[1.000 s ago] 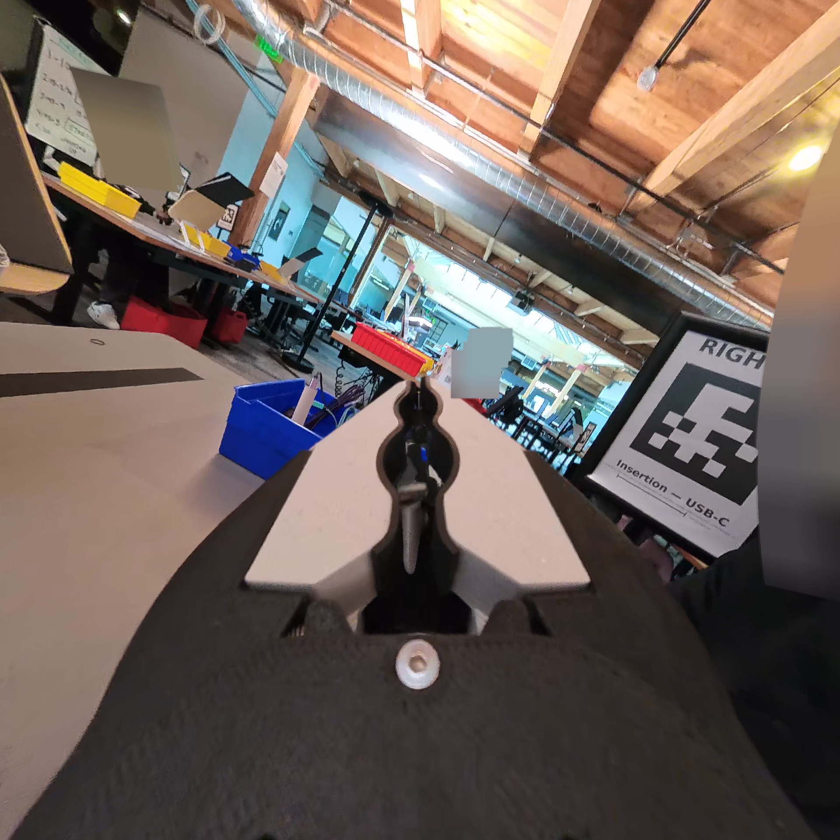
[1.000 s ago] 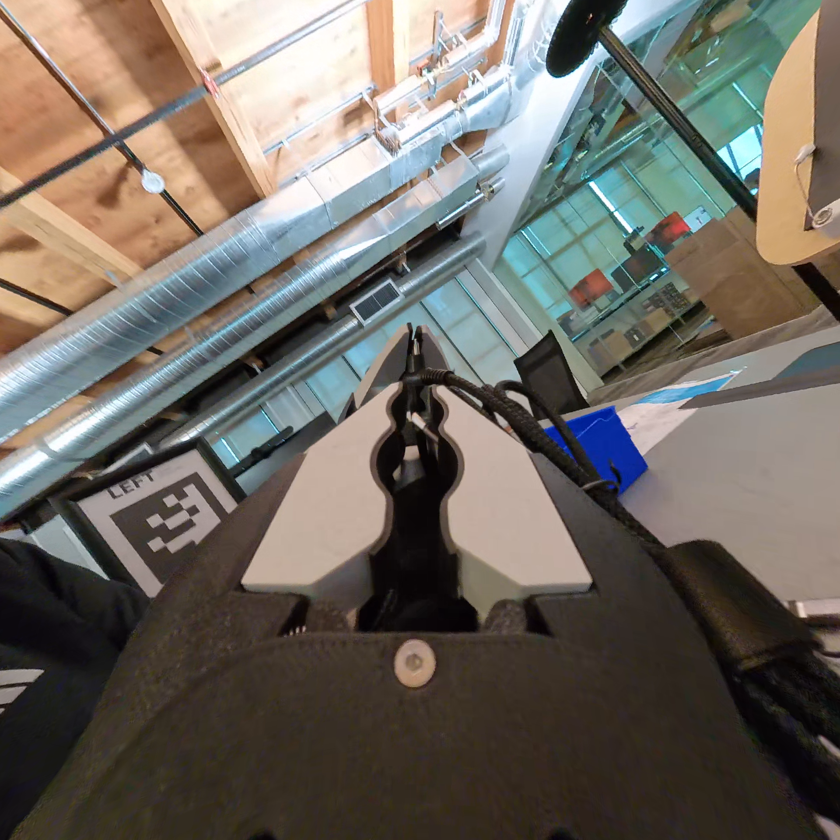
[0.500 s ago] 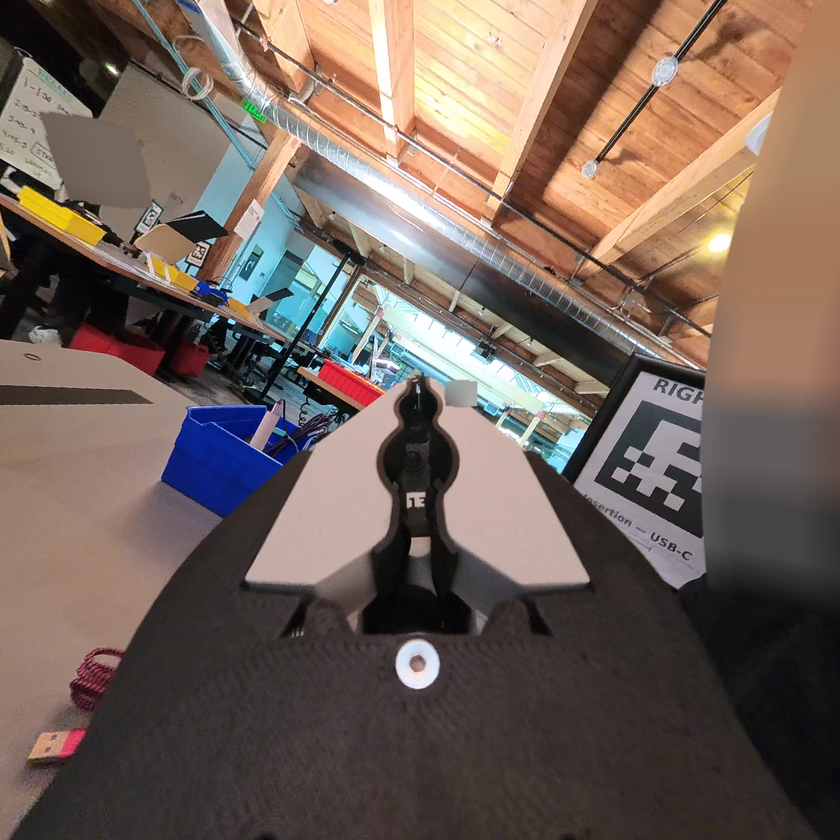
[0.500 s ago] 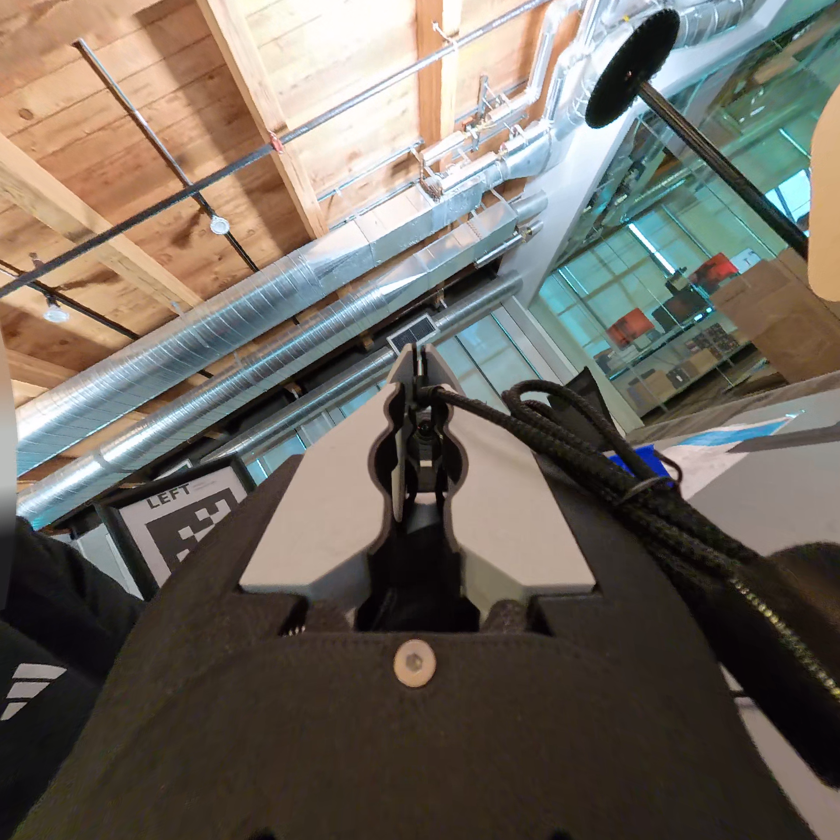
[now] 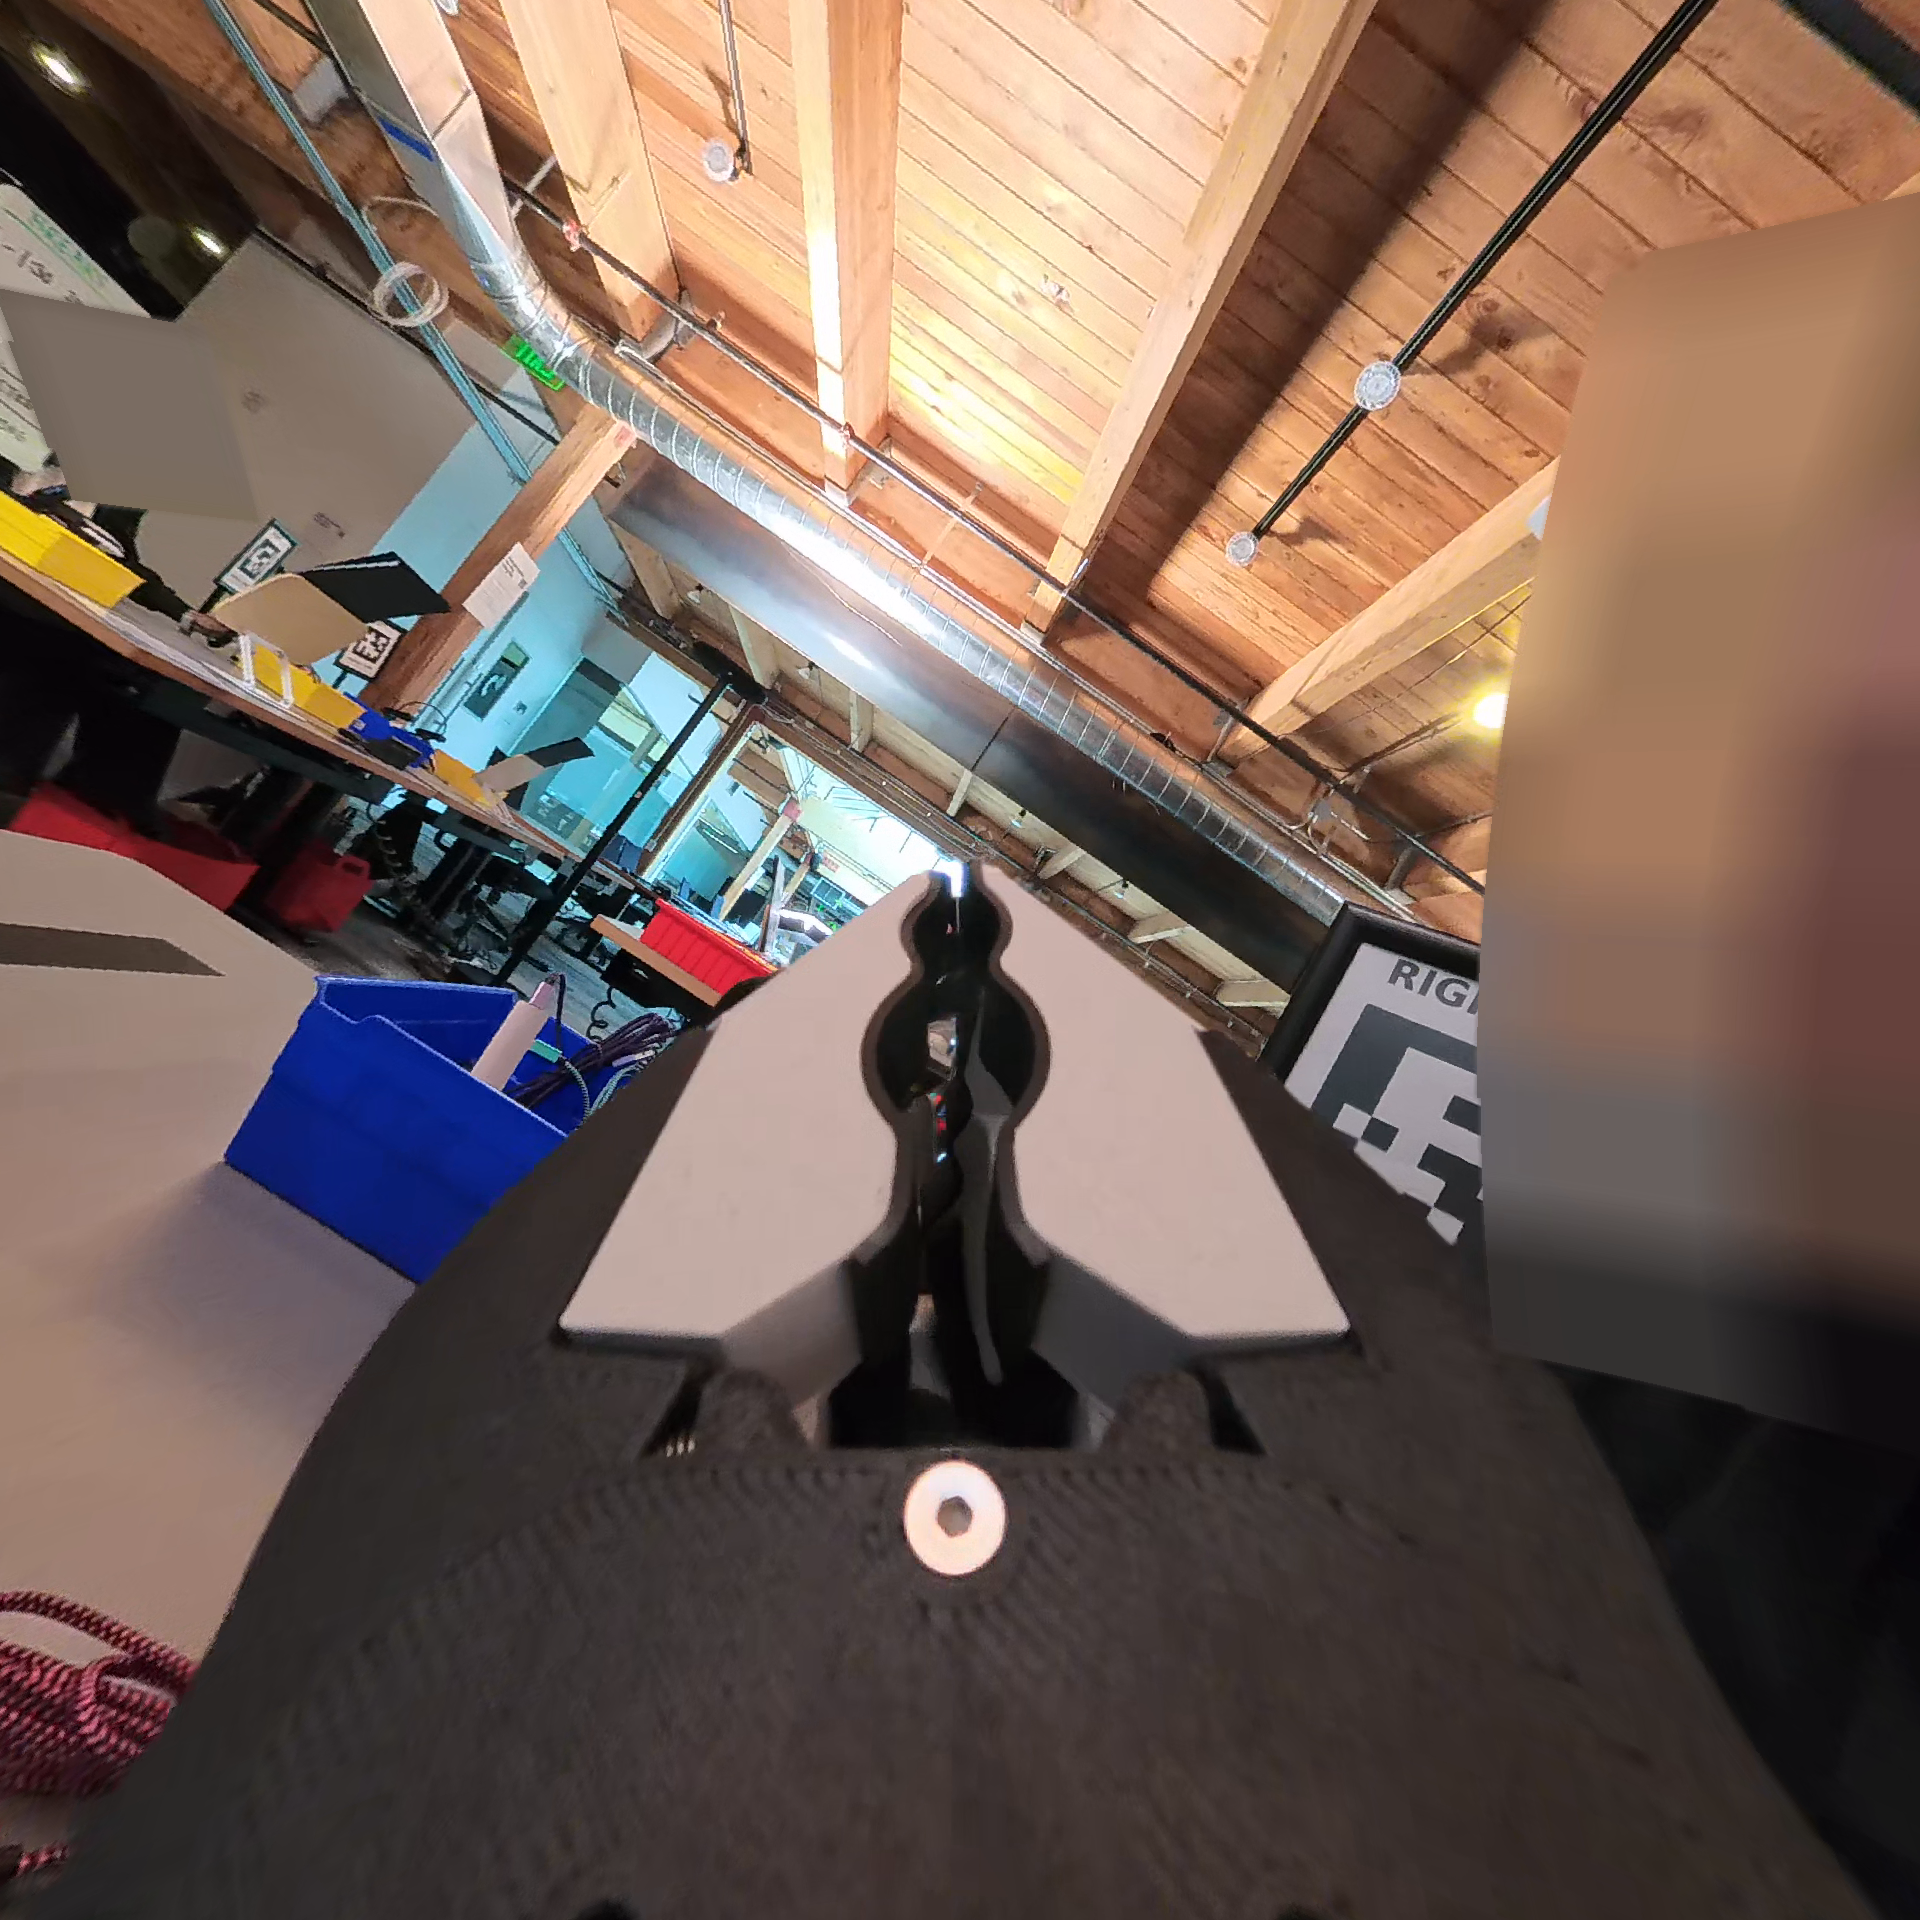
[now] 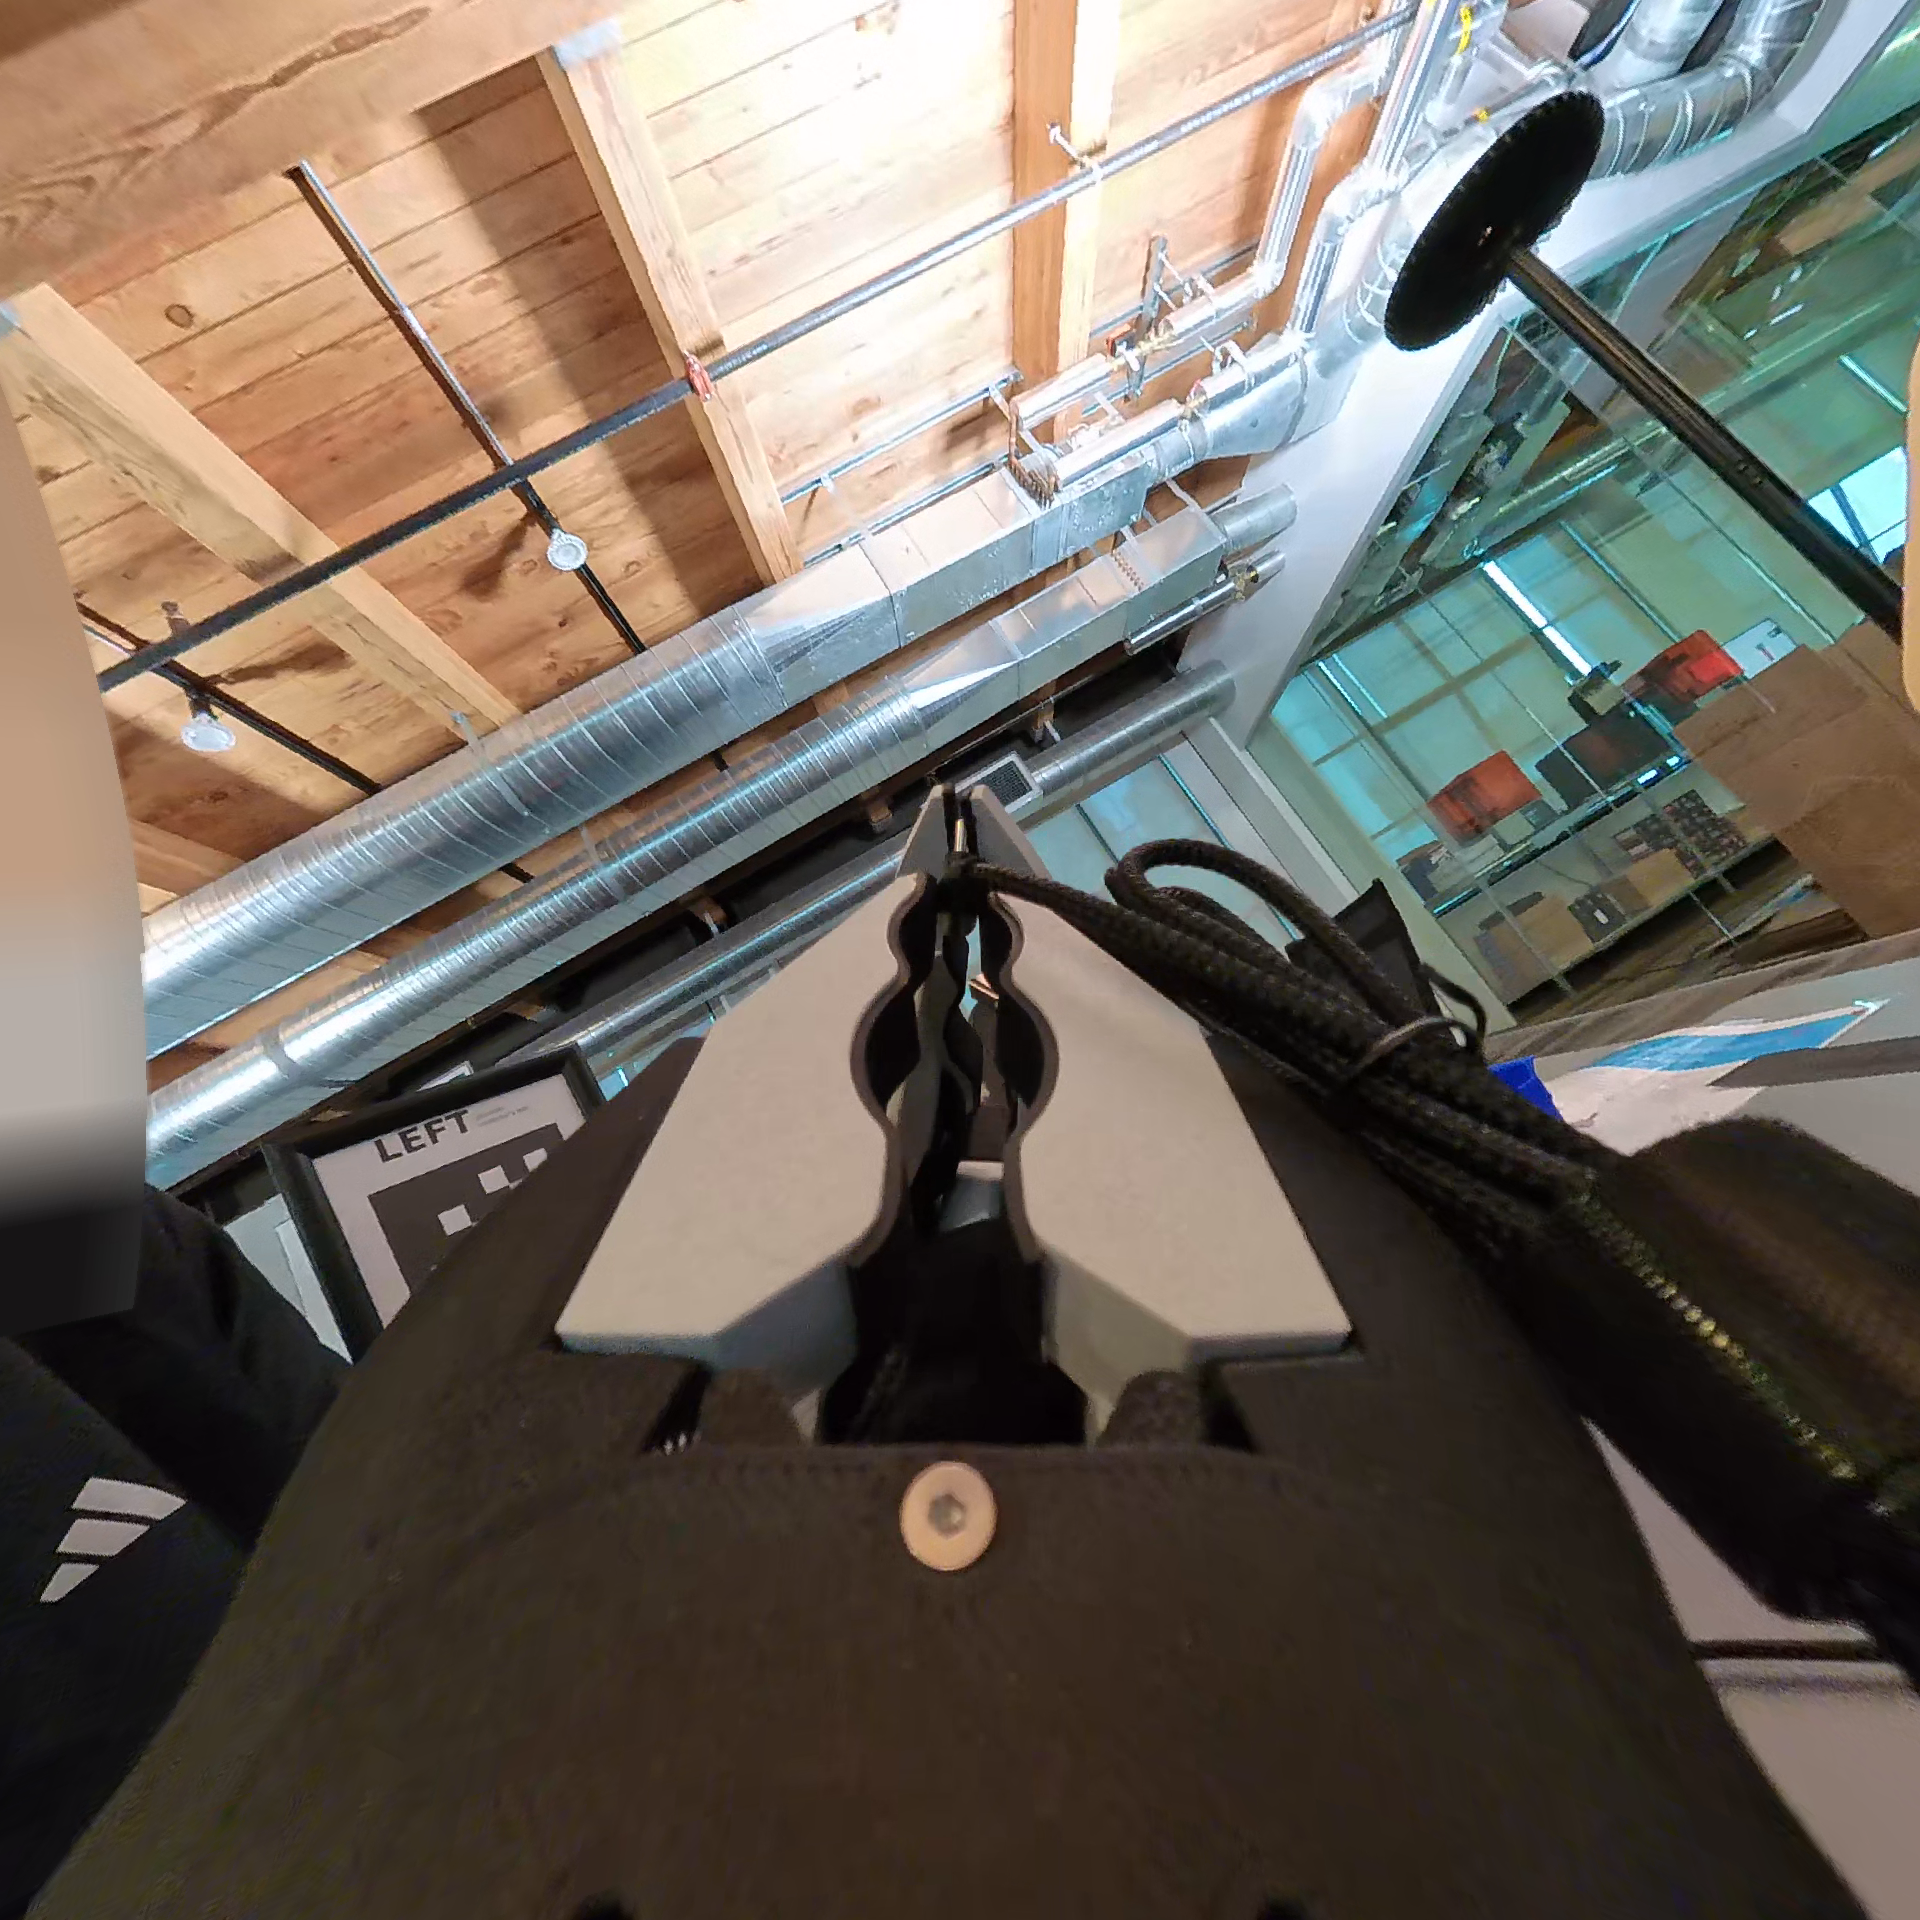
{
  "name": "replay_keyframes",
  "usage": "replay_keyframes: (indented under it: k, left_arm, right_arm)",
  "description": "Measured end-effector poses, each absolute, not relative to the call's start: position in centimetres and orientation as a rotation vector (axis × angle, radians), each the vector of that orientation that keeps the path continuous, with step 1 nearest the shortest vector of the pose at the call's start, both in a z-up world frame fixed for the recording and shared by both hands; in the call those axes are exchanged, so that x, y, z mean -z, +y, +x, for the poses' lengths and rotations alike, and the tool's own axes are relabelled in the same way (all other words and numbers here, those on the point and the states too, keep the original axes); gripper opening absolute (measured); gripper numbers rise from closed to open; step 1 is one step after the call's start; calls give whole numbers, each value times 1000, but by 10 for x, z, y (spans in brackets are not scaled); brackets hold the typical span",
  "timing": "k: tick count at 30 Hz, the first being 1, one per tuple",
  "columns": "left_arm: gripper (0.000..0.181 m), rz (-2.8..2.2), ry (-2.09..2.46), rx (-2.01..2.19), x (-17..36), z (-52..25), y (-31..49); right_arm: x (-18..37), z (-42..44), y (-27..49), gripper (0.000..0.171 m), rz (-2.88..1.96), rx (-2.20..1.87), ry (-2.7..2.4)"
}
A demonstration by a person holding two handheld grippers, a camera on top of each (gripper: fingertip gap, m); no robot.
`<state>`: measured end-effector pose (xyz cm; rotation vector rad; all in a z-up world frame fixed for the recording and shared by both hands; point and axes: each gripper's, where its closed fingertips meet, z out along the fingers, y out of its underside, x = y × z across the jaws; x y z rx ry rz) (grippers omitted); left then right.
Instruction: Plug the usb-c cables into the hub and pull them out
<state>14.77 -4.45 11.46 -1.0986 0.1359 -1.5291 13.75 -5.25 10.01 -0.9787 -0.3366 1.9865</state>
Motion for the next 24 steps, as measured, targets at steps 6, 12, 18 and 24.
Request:
replay_keyframes:
  k: [6, 12, 18, 24]
  left_arm:
    - [1, -1084, 126, 1528, -113, 148, -45]
    - [1, -1076, 143, 1503, -115, 149, -48]
    - [1, -1075, 170, 1475, -115, 152, -50]
    - [6, -1155, 214, 1355, -101, 136, -43]
  right_arm:
    - [-99, 137, -53, 4, -987, -2010, -335]
    - [-101, 134, -56, 4, -990, -2028, -360]
    - [-102, 135, -58, 4, -995, -1978, -396]
    - [-82, 131, -51, 3, -1180, -1854, -579]
